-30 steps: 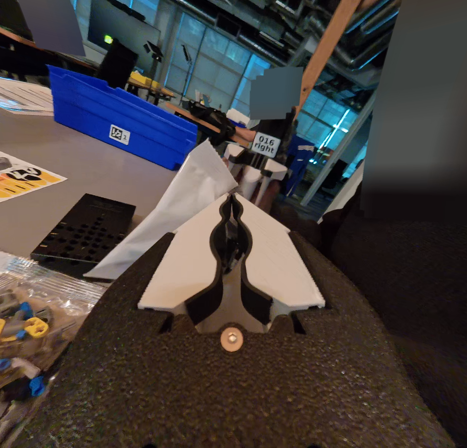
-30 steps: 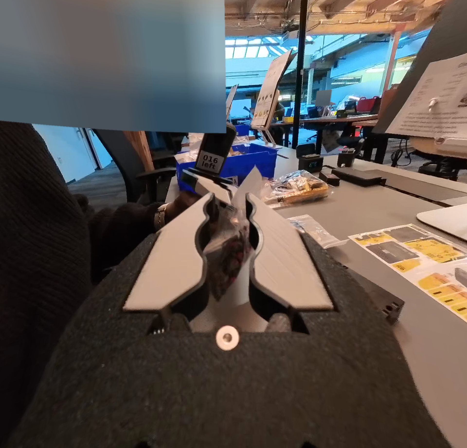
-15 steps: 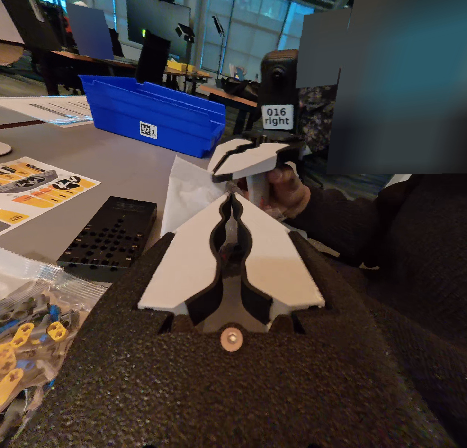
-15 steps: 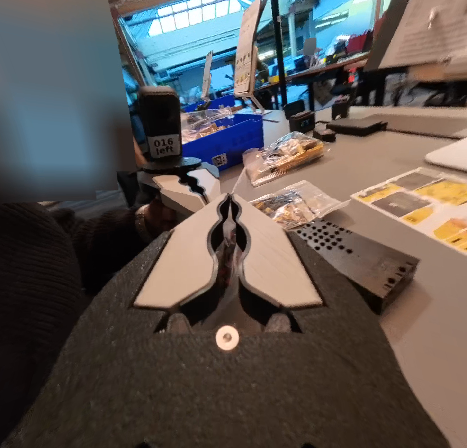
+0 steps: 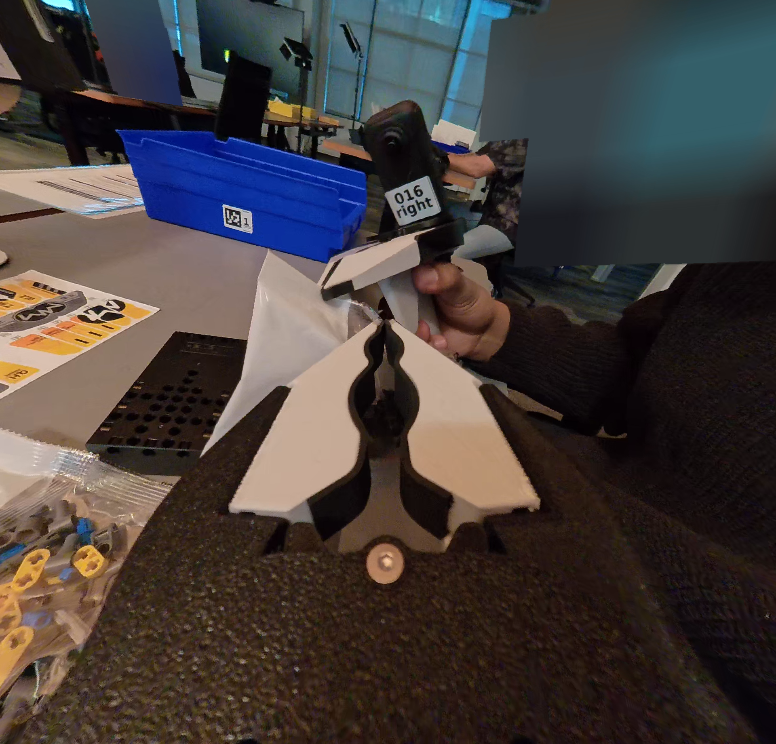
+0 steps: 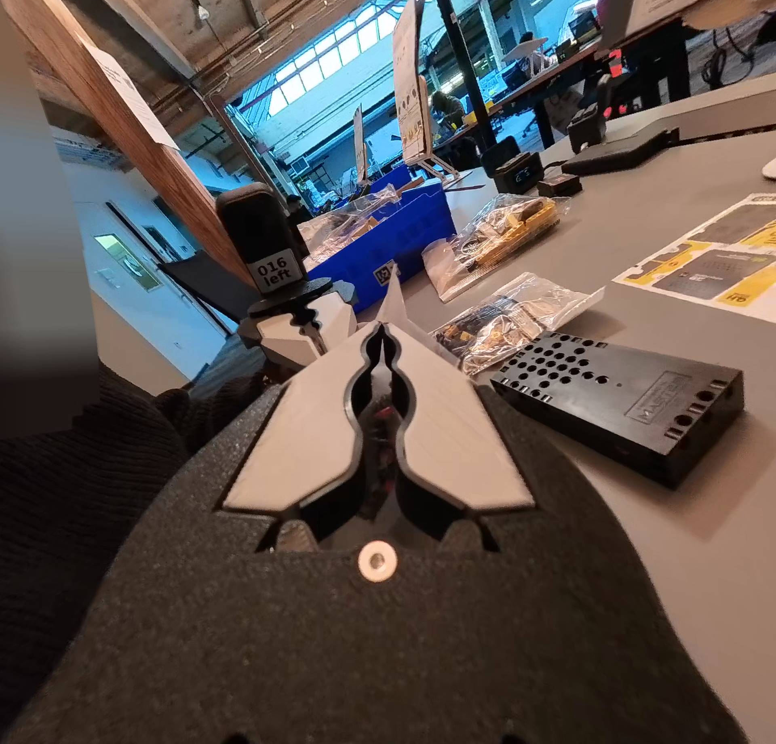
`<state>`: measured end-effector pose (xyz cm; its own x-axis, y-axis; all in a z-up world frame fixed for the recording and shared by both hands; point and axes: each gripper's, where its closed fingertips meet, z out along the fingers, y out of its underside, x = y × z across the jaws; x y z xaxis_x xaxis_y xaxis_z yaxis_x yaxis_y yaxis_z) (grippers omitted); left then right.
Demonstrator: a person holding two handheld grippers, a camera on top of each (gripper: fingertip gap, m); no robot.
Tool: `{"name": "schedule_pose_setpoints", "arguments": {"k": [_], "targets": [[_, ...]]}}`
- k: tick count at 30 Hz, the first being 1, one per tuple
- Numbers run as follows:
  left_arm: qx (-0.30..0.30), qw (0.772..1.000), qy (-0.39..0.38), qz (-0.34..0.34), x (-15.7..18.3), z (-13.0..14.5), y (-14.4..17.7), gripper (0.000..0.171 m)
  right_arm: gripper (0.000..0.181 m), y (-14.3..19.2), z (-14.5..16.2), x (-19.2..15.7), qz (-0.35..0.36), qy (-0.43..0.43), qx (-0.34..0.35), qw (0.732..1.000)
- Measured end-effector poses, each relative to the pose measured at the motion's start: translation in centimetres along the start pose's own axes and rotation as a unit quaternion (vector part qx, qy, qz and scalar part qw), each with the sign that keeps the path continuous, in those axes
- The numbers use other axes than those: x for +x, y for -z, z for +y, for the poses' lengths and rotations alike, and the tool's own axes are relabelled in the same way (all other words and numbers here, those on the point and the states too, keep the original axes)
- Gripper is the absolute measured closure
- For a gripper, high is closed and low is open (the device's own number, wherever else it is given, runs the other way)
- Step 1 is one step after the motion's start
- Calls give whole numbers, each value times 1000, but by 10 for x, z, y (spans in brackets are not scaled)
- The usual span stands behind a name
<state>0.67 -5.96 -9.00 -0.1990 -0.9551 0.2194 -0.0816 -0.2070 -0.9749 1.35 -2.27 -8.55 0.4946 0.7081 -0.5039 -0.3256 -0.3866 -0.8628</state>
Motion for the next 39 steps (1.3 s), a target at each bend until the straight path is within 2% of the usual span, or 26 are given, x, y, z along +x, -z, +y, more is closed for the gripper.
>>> {"name": "schedule_pose_setpoints", "arguments": {"k": [3, 7, 10, 15, 21, 23, 27, 30, 31, 32, 33, 36, 39], "targets": [[16, 1000, 11, -8, -5, -4, 3, 171, 181, 0, -4, -11, -24, 27, 7, 999], [51, 998, 43, -18, -14, -13, 11, 170, 181, 3, -7, -11, -27, 19, 18, 999], [44, 998, 45, -11, -11, -11, 8, 162, 181, 3, -7, -10, -24, 21, 18, 999], [27, 999, 28, -20, -9, -6, 3, 158, 181, 0, -4, -11, -27, 15, 11, 999], [145, 987, -19, -74, -21, -42, 33, 158, 181, 0, 0, -21, -67, -1, 1, 998], [134, 989, -6, -54, -20, -39, 32, 156, 181, -1, 5, -31, -99, -8, -12, 995], [58, 997, 36, 30, 0, -16, 14, 148, 181, -2, 12, -42, -128, -5, -33, 991], [48, 997, 51, 44, 4, -13, 12, 145, 181, 1, 8, -35, -113, -11, -22, 993], [47, 997, 57, 37, 1, -12, 12, 152, 181, 1, 5, -32, -104, -11, -13, 994], [44, 997, 64, 27, -4, -11, 12, 169, 177, 2, 1, -28, -92, -7, -1, 996], [44, 997, 66, 18, -8, -11, 13, 170, 175, 3, -5, -23, -72, 1, 16, 997], [59, 995, 73, -39, -29, -15, 19, 171, 164, 13, -24, -11, 5, 74, 70, 995], [70, 986, 93, -116, -56, -15, 27, 171, 165, 12, -22, -17, 52, 184, 68, 979]]}}
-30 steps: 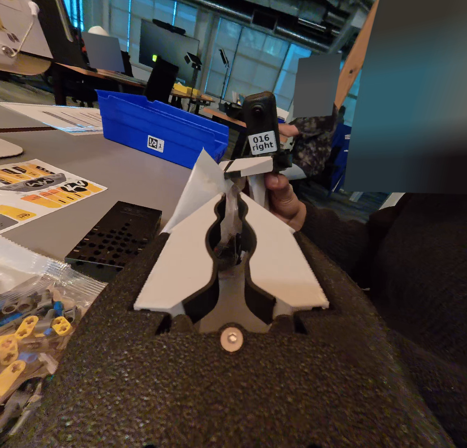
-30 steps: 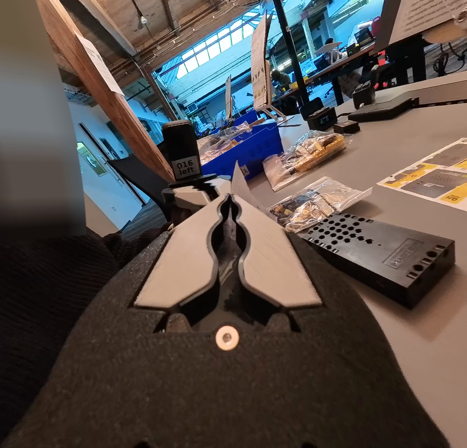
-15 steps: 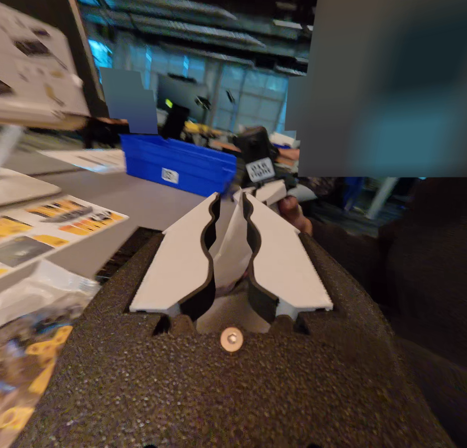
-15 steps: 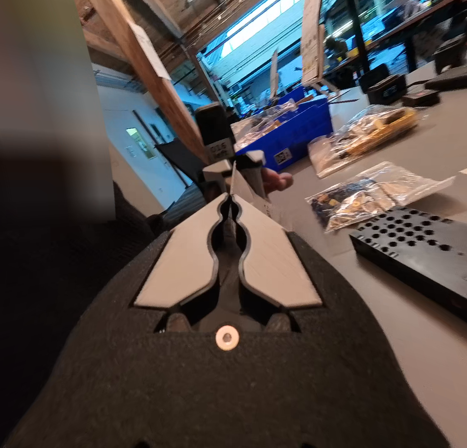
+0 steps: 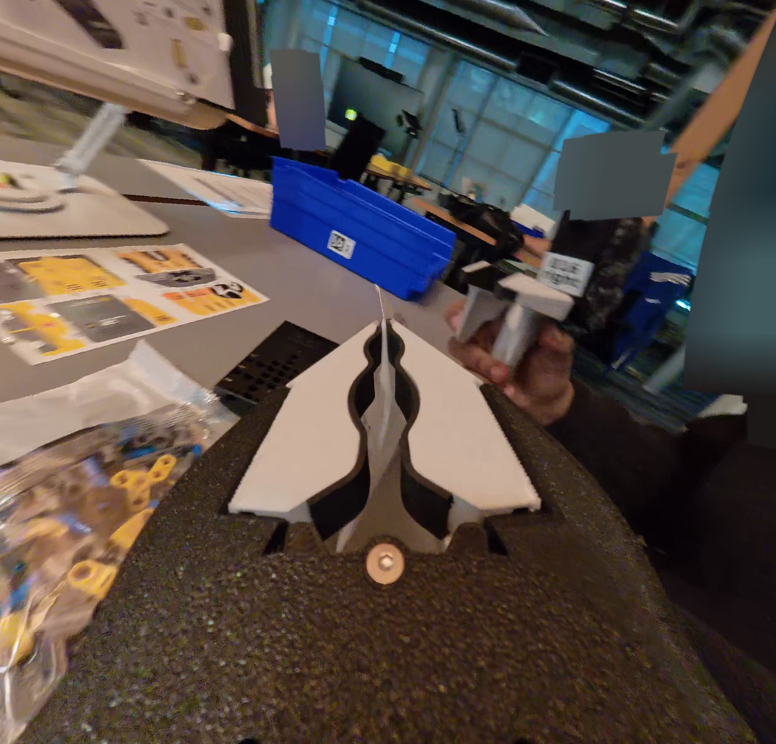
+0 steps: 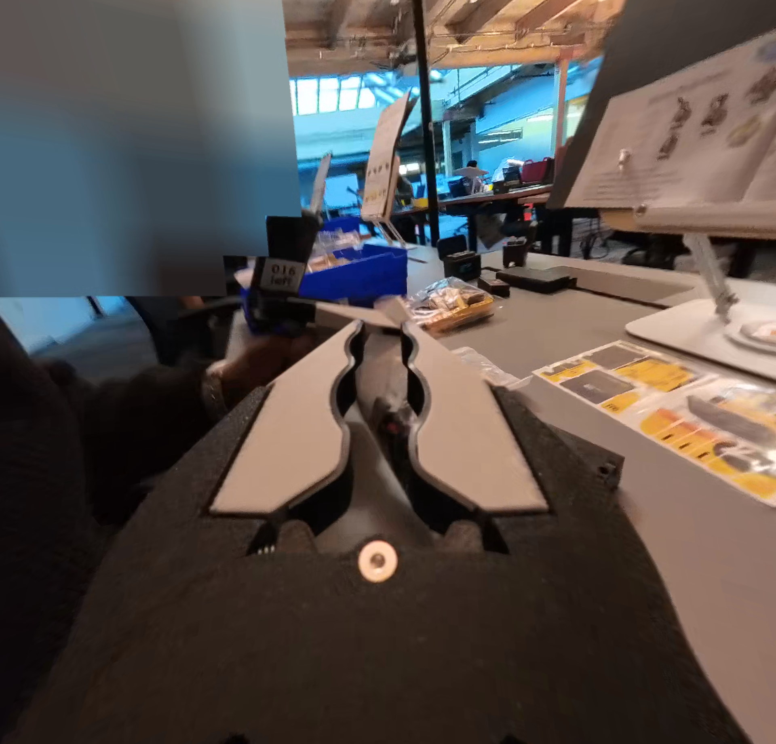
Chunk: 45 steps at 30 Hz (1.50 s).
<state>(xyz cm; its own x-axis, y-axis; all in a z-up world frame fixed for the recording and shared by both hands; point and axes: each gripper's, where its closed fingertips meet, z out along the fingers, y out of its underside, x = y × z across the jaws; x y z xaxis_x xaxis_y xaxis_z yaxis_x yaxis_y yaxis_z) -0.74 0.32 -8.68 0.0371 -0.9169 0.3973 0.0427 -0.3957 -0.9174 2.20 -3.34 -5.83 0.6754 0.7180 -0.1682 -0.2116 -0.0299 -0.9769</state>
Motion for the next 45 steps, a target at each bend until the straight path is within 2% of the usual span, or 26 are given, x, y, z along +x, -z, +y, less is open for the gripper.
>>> {"name": "schedule_pose_setpoints", "arguments": {"k": [3, 6, 9, 13, 15, 18, 22, 25, 28, 31, 33, 35, 36, 38, 41, 43, 45], "targets": [[9, 999, 12, -41, -13, -2, 1, 171, 164, -14, 29, -15, -5, 68, -72, 995], [5, 999, 8, -33, -9, -1, 0, 171, 164, -23, 57, 3, 52, 57, -149, 986], [4, 1000, 5, -13, -2, 0, -2, 171, 166, -16, 52, 21, 78, 3, -131, 988], [-11, 1000, -9, 10, 8, 6, -5, 171, 173, -10, 51, 29, 73, -38, -125, 989], [-11, 1000, -11, 13, 9, 6, -5, 171, 174, -9, 50, 30, 84, -1, -130, 988], [-5, 1000, -1, 20, 9, 4, -3, 171, 173, -7, 43, 29, 110, 98, -127, 981], [5, 1000, 11, 21, 6, 1, 0, 171, 167, -3, 40, 23, 104, 179, -128, 970], [6, 1000, 14, 26, 7, 1, 0, 171, 167, 6, 30, 26, 118, 212, -105, 964], [-1, 999, 8, 38, 12, 3, -1, 171, 158, 11, 35, 34, 130, 221, -126, 958], [-10, 998, -4, 58, 20, 5, -1, 171, 158, 9, 40, 30, 123, 241, -138, 953], [-16, 997, -15, 75, 27, 8, -2, 171, 161, 7, 45, 30, 126, 266, -152, 944], [-22, 996, -24, 78, 30, 10, -3, 171, 178, 8, 47, 32, 133, 290, -162, 934], [-22, 996, -26, 79, 31, 10, -3, 171, 180, 9, 46, 31, 131, 296, -159, 933], [-12, 996, -25, 80, 30, 7, -1, 171, 181, 11, 38, 27, 105, 260, -137, 950], [-8, 992, -25, 126, 43, 6, 3, 171, 180, 20, 22, 5, -26, 101, -95, 990], [-10, 988, -22, 151, 52, 7, 3, 171, 181, 31, 15, -5, -102, 8, -87, 991], [-15, 986, -22, 165, 58, 10, 2, 171, 181, 37, 12, -11, -143, -38, -86, 985]]}}
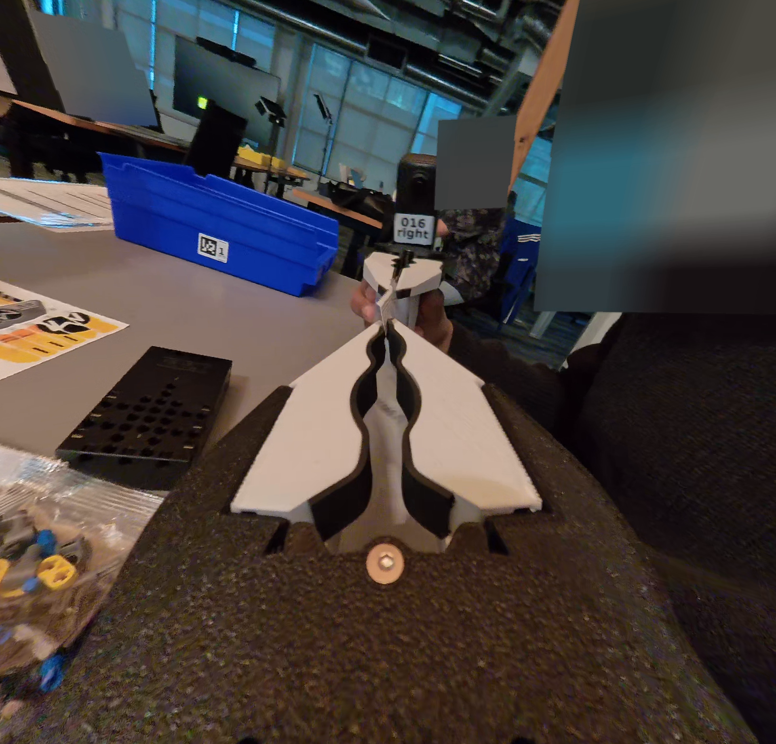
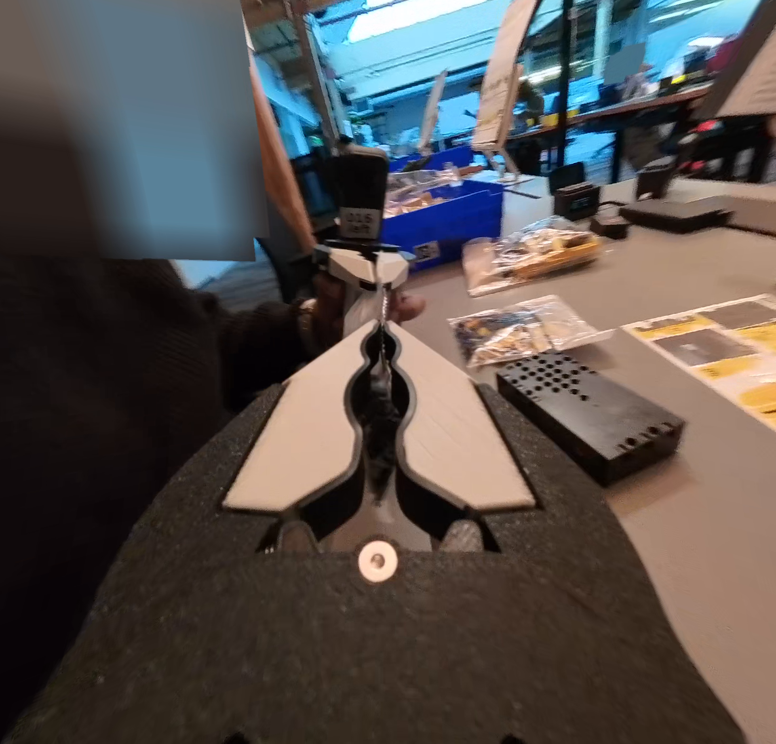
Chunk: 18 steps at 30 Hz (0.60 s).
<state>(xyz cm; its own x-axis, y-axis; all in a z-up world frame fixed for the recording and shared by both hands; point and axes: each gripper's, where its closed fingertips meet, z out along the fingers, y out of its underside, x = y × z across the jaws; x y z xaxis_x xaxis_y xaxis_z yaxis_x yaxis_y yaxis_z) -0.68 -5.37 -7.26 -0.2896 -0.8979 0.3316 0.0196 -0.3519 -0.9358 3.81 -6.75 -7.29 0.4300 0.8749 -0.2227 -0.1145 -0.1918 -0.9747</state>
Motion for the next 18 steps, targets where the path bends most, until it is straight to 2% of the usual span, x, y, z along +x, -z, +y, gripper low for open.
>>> {"name": "schedule_pose_setpoints", "arguments": {"k": [4, 6, 8, 11, 13, 16, 18], "targets": [[-5, 1000, 7, 27, 8, 2, 0, 171, 181, 3, 3, -11, -91, -121, 0, 989], [-8, 999, 18, 41, 11, 3, 1, 171, 181, 3, 6, -13, -107, -148, -4, 983], [1, 997, 46, 58, 15, 2, 1, 171, 181, 1, 9, -13, -101, -144, -9, 984], [-19, 996, 60, 66, 19, 9, -5, 146, 181, -3, 20, -17, -110, -149, -38, 982], [-42, 996, 60, 55, 18, 17, -10, 141, 181, -8, 30, -20, -113, -155, -64, 979], [-48, 995, 75, 46, 13, 19, -11, 142, 181, -8, 28, -20, -113, -157, -59, 979], [-40, 993, 95, 63, 14, 17, -8, 152, 181, -5, 22, -13, -98, -160, -40, 981]]}}
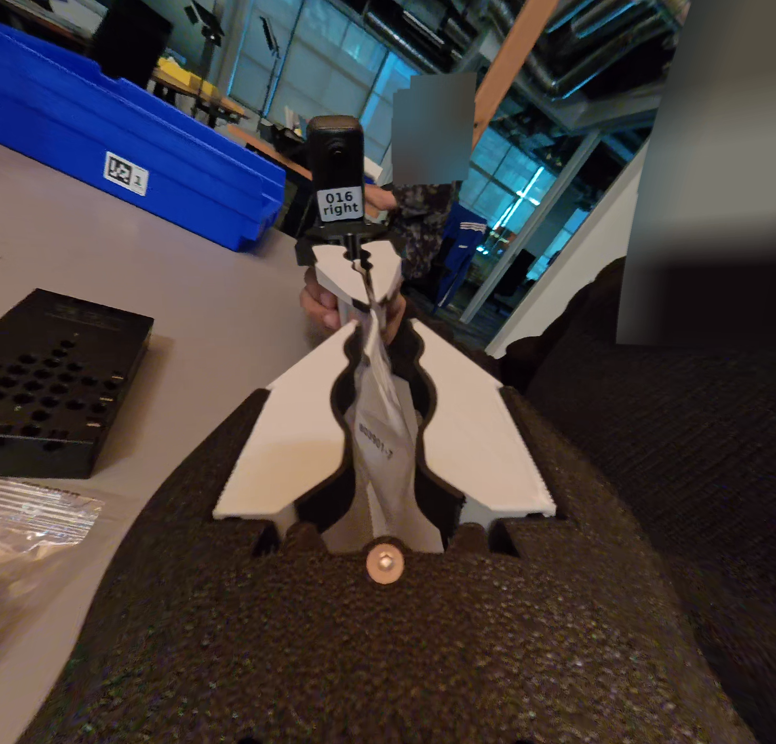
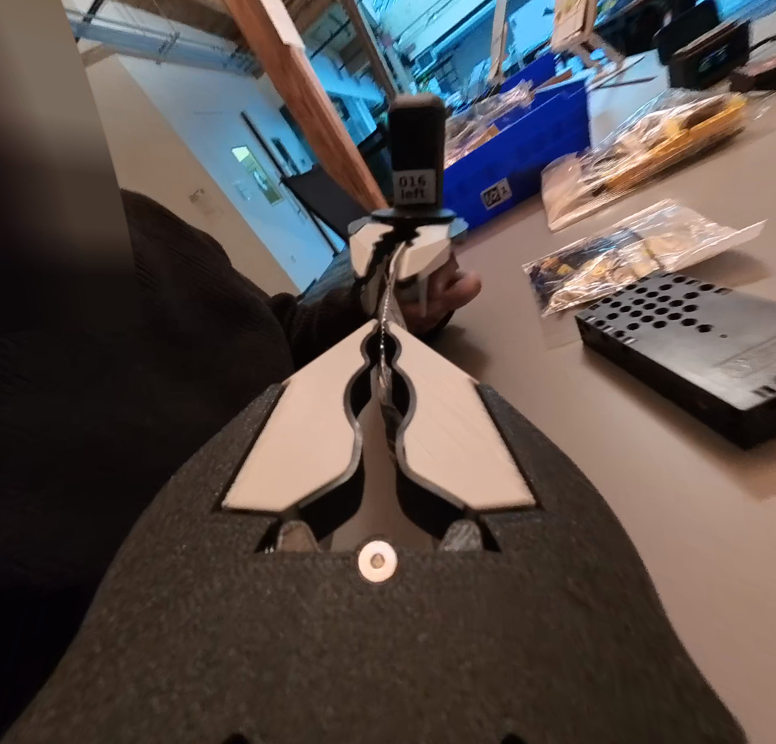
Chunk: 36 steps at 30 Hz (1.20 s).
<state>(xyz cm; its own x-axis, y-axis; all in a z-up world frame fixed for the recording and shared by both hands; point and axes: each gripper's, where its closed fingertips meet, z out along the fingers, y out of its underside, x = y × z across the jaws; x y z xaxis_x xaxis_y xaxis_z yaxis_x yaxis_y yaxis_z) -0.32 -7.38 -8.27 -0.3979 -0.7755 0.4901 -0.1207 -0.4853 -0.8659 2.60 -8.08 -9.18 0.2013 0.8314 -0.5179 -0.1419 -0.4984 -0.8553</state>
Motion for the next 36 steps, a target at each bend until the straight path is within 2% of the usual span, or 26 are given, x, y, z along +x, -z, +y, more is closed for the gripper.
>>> {"name": "schedule_pose_setpoints", "arguments": {"k": [3, 7, 8, 9, 10, 13, 20, 24, 25, 27, 31, 36], "targets": [[4, 1000, 13, 3, -2, -1, 2, 171, 181, 6, -10, 5, 17, 2, 28, 999], [-11, 1000, 12, 13, 2, 4, -1, 171, 180, 5, -9, 16, 58, 22, 26, 998], [-13, 1000, 11, 10, 1, 4, -2, 171, 170, 4, -10, 24, 89, 33, 28, 995], [-9, 1000, 10, 1, -1, 3, -2, 171, 152, 6, -12, 37, 137, 47, 33, 989], [0, 1000, 10, -16, -7, 0, -1, 171, 138, 9, -15, 51, 194, 64, 37, 978], [37, 996, 32, -71, -29, -11, 6, 171, 134, 15, -24, 68, 301, 141, 40, 942], [84, 991, 36, -102, -39, -23, 15, 171, 133, 4, -49, 40, 355, 301, 90, 881], [120, 983, 53, -126, -49, -31, 23, 171, 133, 13, -68, 17, 371, 351, 165, 844], [127, 982, 57, -125, -49, -32, 25, 171, 136, 12, -68, 13, 363, 359, 170, 843], [127, 983, 62, -118, -48, -32, 24, 171, 148, 2, -57, 15, 338, 354, 149, 859], [106, 989, 63, -82, -37, -26, 15, 171, 146, -20, -31, 40, 324, 270, 71, 904], [74, 993, 88, -21, -23, -15, 5, 169, 143, -26, -24, 35, 251, 178, 81, 948]]}}
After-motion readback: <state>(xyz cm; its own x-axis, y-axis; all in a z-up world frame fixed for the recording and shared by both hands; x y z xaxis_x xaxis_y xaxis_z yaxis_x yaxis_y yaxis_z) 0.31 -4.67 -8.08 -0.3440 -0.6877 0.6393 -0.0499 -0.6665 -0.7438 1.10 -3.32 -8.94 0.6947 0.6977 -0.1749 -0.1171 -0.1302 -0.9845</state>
